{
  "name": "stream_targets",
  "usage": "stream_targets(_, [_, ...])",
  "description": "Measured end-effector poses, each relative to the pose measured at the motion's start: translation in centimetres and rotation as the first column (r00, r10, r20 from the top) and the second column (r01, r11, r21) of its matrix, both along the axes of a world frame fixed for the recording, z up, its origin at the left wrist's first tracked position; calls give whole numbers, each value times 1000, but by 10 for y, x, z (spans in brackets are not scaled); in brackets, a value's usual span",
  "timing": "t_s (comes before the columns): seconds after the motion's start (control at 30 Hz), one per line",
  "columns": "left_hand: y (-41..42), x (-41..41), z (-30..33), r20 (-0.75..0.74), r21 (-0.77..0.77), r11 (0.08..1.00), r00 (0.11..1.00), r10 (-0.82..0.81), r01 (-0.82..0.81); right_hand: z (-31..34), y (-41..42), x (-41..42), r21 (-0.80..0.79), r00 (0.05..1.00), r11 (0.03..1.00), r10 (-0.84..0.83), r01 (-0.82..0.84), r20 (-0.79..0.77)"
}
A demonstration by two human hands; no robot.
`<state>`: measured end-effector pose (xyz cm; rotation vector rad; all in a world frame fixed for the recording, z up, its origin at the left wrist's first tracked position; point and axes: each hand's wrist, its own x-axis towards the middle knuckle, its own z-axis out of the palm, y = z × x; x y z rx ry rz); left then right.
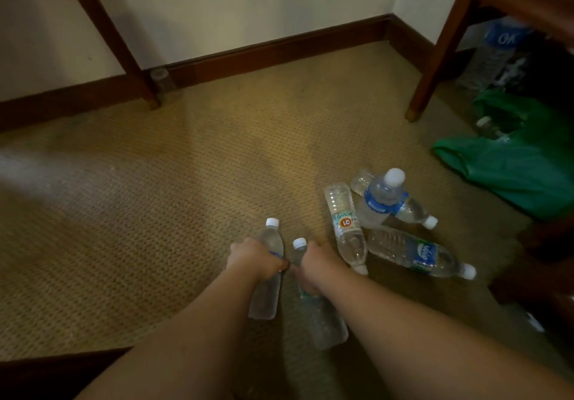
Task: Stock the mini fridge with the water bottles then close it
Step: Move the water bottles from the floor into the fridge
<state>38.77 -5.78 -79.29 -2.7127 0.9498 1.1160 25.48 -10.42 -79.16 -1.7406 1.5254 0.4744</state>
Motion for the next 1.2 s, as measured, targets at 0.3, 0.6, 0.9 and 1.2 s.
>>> stream_targets(0.3, [-11,-40,49,-31,-427,902,996,-85,64,57,9,-64,-82,974,985,-133,150,182])
stream_targets(0.6, [-73,-109,173,-70,-615,644,783,-618,454,207,10,-211,-233,847,919,-165,318,506])
stream_targets(0.9, [-101,-258,241,-201,-613,288,207,-957,736,257,76,-360,-473,661,465,-470,749,585])
stream_targets(1.2, [-92,-371,240,-20,-842,58,76,-997,536,230,97,-457,-562,322,-244,-616,790,719])
